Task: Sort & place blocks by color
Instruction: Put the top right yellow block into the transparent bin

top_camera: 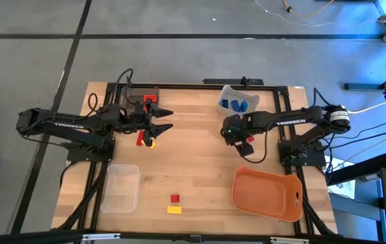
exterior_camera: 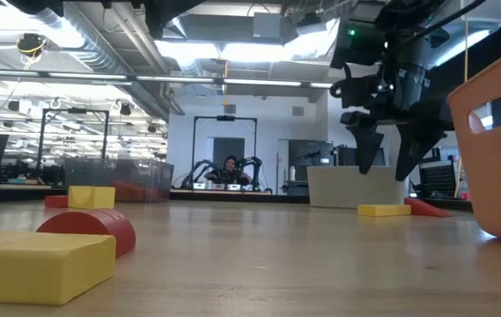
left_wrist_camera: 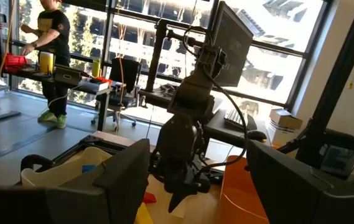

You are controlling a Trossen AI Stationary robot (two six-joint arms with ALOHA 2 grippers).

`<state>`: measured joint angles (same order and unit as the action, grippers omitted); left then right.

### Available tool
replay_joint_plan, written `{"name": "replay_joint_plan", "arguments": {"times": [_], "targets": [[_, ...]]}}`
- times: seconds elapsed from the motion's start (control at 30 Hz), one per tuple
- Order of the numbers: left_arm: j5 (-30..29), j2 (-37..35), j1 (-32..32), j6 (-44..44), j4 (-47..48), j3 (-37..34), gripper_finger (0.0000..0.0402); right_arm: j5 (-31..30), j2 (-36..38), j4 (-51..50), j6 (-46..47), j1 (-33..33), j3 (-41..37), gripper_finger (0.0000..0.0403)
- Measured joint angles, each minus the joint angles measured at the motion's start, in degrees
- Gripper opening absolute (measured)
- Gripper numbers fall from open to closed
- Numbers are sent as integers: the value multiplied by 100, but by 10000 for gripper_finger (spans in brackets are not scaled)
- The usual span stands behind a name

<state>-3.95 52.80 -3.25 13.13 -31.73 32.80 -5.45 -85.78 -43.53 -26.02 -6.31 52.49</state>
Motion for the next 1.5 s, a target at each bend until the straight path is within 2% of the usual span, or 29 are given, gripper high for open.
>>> {"name": "replay_joint_plan", "arguments": {"times": [0.43, 1.1, 1.5], "targets": [[-1, 0, 0, -16, 0, 0, 260, -9, 0, 2, -107, 0, -1, 345], [0, 0, 0, -13, 0, 0, 260, 11, 0, 115, -291, 0, -467, 346], [-2, 0, 2, -17, 0, 0, 260, 98, 0, 718, -340, 0, -817, 346]]}}
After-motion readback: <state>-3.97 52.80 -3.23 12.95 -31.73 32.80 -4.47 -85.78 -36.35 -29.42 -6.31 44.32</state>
